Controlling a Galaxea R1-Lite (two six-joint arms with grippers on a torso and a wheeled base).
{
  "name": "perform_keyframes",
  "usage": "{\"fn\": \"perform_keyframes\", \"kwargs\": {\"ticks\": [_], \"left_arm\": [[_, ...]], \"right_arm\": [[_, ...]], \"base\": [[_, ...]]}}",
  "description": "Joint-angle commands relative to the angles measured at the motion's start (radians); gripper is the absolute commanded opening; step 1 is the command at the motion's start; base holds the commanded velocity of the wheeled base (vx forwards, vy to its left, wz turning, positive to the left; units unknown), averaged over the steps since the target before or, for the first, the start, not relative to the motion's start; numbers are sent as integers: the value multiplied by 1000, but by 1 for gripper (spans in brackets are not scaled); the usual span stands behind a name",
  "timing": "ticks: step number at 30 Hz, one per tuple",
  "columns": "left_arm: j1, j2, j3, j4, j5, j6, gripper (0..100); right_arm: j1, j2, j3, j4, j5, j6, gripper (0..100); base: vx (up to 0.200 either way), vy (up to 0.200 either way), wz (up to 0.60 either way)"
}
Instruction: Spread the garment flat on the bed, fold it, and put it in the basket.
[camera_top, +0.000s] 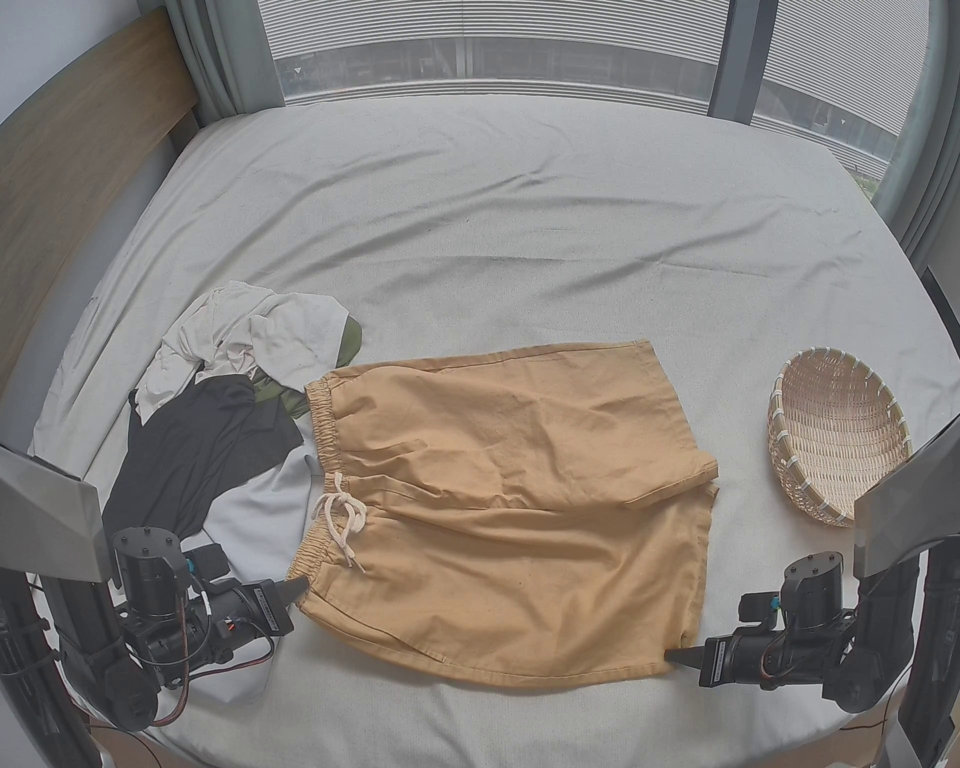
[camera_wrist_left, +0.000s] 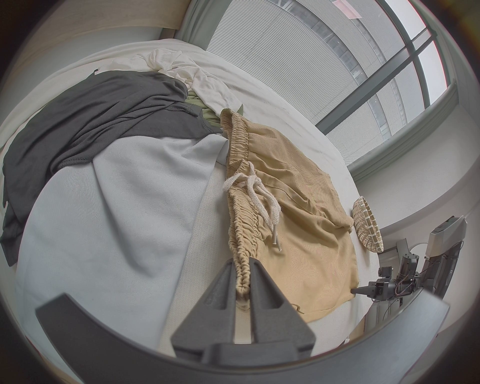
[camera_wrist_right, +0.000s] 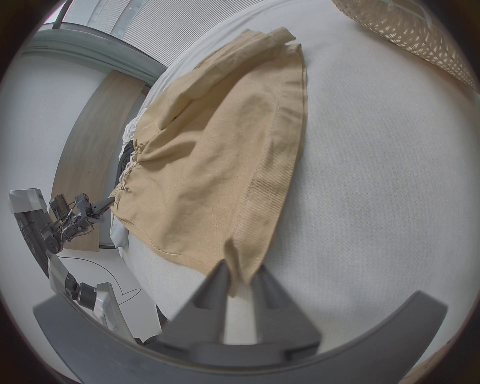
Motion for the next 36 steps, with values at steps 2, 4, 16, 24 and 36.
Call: {"fn": "perform_keyframes", "kwargs": {"ticks": [2, 4, 16, 24, 36], "left_arm": [[0, 2, 1, -4, 2, 0, 0], [0, 2, -1, -4, 2, 0, 0], [2, -1, 1, -4, 5, 0, 0], [2, -3, 1, -4, 13, 0, 0], [3, -3, 1, -4, 14, 0, 0]], "right_arm": [[-3, -24, 18, 15, -2, 1, 0], [-11, -60, 18, 52, -4, -6, 0], [-54, -126, 18, 145, -7, -30, 100], [-48, -115, 18, 148, -5, -29, 100], [-45, -67, 18, 144, -4, -27, 0]], "base": [[0, 0, 0], [0, 0, 0], [0, 0, 0], [0, 0, 0], [0, 0, 0]]}}
